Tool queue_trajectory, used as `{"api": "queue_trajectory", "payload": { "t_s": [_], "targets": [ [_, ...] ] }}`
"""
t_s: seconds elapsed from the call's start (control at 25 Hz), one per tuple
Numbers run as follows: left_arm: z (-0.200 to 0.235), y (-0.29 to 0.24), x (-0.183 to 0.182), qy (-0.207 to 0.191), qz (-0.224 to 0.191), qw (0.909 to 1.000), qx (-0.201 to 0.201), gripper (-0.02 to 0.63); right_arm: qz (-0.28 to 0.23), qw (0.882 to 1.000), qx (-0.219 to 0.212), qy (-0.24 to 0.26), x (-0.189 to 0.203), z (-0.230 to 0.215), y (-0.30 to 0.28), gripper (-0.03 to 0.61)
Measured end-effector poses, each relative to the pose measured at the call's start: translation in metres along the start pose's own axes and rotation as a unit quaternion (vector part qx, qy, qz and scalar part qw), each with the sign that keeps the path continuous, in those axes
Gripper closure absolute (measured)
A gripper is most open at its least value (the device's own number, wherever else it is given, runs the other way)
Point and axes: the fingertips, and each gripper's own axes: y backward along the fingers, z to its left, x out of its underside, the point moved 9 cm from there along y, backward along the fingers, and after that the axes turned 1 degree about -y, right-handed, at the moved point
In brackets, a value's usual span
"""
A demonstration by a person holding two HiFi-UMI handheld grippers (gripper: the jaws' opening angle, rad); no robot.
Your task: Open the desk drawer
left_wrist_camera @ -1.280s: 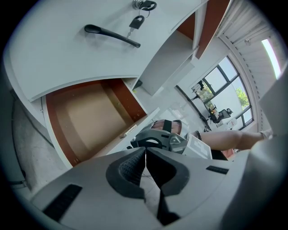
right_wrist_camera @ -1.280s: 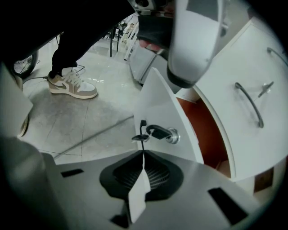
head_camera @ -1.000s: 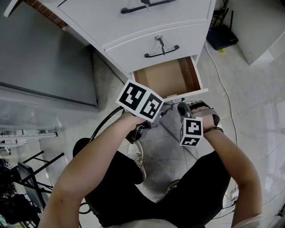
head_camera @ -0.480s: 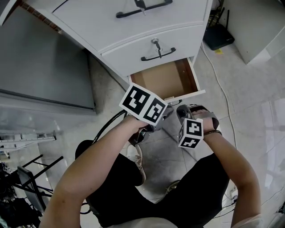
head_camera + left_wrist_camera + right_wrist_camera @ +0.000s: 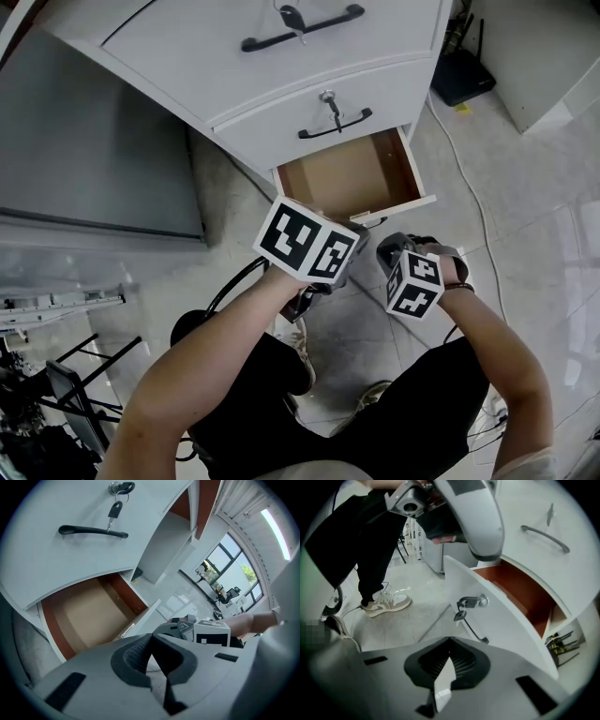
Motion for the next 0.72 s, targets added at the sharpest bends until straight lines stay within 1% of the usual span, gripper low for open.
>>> {"api": "queue_trajectory", "payload": {
  "t_s": [0.04,0.08,0.16,0.28,0.4,0.44,0.6,0.72],
  "targets": [
    [0.002,0.003,-0.002,0.013,-0.008,0.9999,-0.001,0.605,0.0,1.0,0.001,-0.002,-0.005,-0.004,0.003,0.563],
    [0.003,0.006,-0.004,0.034,-0.017,0.9993,0.0,0.604,0.0,1.0,0.004,-0.003,-0.011,-0.008,0.007,0.562],
    [-0.003,0.012,0.001,0.078,-0.025,0.9967,-0.001,0.606,0.0,1.0,0.005,-0.025,-0.022,-0.01,0.018,0.561],
    [-0.02,0.028,0.013,0.101,-0.01,0.9946,-0.019,0.606,0.004,0.997,-0.009,-0.083,-0.037,-0.004,0.045,0.563],
    [-0.042,0.056,0.019,0.145,0.001,0.9894,-0.013,0.606,0.017,0.992,-0.026,-0.118,-0.056,0.004,0.086,0.562],
    [-0.051,0.066,0.017,0.153,0.004,0.9881,-0.012,0.606,0.021,0.991,-0.032,-0.128,-0.061,0.006,0.102,0.563],
    [-0.081,0.103,-0.008,0.147,0.019,0.9888,-0.017,0.606,0.032,0.986,-0.042,-0.158,-0.077,-0.002,0.162,0.563],
    [-0.1,0.131,-0.026,0.144,0.023,0.9891,-0.015,0.606,0.035,0.982,-0.041,-0.181,-0.089,-0.006,0.198,0.563]
  ]
}}
